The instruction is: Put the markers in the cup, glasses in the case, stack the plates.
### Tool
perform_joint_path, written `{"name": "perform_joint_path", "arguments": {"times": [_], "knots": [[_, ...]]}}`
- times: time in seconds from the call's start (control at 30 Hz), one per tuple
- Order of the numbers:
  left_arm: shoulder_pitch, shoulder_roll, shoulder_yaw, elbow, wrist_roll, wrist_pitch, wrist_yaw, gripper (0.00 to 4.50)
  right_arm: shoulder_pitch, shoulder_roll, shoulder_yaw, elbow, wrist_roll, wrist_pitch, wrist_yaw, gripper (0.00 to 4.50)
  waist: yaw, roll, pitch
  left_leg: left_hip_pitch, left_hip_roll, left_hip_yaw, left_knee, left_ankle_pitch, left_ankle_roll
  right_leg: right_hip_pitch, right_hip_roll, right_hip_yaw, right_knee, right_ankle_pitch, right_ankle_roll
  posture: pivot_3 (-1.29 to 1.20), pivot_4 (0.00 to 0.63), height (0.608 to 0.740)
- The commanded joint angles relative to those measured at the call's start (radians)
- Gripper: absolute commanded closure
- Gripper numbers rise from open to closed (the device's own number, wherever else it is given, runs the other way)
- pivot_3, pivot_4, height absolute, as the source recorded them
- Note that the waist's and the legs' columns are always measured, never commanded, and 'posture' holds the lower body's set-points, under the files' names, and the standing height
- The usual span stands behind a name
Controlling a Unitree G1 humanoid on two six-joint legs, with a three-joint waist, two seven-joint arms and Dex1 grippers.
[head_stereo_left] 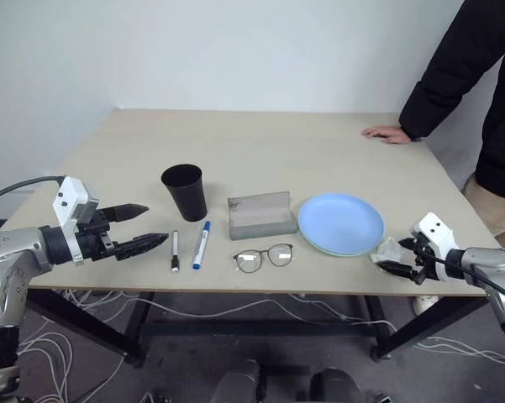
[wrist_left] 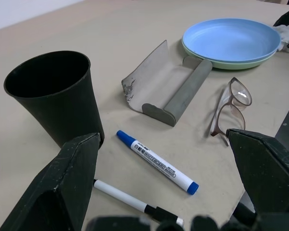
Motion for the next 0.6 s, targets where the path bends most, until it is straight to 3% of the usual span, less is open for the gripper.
{"name": "perform_joint_path", "arguments": {"times": [0.03,0.27,0.6], "knots": [[-0.012,0.016,0.033,-0.029,-0.013,-0.004,0.005,0.00,-0.022,0.006,-0.004,-0.008,-0.011,-0.015,-0.023,1.30,0.000,0.000,0.000,0.000,0.000,0.000,0.000,0.000,0.000,0.000,0.000,0.000,0.000,0.000,0.000,0.00,0.000,0.701],[-0.019,0.013,0.026,-0.029,-0.013,-0.007,0.008,0.00,0.012,-0.009,0.030,-0.035,-0.022,-0.024,0.002,3.70,0.000,0.000,0.000,0.000,0.001,0.000,0.000,0.000,0.000,0.001,0.000,-0.001,0.000,0.000,0.000,0.00,0.000,0.701],[-0.026,0.013,0.020,-0.026,-0.010,-0.008,0.009,0.00,-0.070,-0.128,-0.083,0.037,0.014,-0.070,0.050,3.70,0.000,0.001,0.000,0.000,0.000,0.001,0.000,0.000,0.000,0.000,0.000,-0.001,0.001,0.000,0.000,0.00,0.000,0.701]]}}
